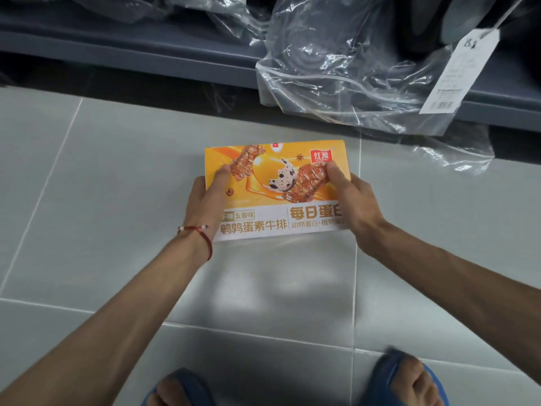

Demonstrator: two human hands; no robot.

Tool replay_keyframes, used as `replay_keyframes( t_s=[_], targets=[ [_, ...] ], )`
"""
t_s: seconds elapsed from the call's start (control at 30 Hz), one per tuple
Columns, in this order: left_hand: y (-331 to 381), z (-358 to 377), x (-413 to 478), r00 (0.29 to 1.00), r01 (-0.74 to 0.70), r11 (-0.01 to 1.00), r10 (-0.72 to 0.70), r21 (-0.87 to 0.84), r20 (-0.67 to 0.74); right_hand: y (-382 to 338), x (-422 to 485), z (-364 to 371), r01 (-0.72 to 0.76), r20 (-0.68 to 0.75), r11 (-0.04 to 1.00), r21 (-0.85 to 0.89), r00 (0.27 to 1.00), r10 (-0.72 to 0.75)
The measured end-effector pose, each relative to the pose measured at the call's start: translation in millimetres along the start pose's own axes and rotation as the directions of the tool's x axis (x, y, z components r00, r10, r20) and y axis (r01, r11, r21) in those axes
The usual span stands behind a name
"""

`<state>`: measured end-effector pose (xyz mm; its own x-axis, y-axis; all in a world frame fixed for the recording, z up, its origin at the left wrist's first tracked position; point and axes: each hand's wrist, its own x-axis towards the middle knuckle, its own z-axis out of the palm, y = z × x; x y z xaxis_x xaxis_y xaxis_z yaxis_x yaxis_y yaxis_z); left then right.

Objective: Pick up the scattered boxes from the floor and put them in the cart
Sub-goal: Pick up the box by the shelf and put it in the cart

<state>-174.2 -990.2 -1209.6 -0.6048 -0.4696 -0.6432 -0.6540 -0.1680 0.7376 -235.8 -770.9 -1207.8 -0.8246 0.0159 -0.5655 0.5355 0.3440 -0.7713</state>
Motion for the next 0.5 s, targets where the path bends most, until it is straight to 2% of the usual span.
replay_keyframes(
  t_s=[0.1, 0.27, 0.5],
  targets=[
    [0.2, 5.2, -26.0, 1.0, 0.013, 0.999, -0.012, -0.047, 0.019, 10.2, -26.8, -15.7, -0.012, -0.022, 0.999, 0.033, 1.0, 0.013],
    [21.2, -7.6, -92.1, 0.993, 0.118, 0.99, -0.115, -0.076, 0.04, -0.9, -103.1, -48.7, -0.144, 0.005, 0.986, 0.081, 0.99, 0.144],
    [102.7, -35.8, -229.5, 0.992, 0.125, 0.984, -0.121, -0.125, 0.043, -103.3, -225.5, -114.2, -0.338, 0.073, 0.926, 0.168, 0.941, 0.331]
  ],
)
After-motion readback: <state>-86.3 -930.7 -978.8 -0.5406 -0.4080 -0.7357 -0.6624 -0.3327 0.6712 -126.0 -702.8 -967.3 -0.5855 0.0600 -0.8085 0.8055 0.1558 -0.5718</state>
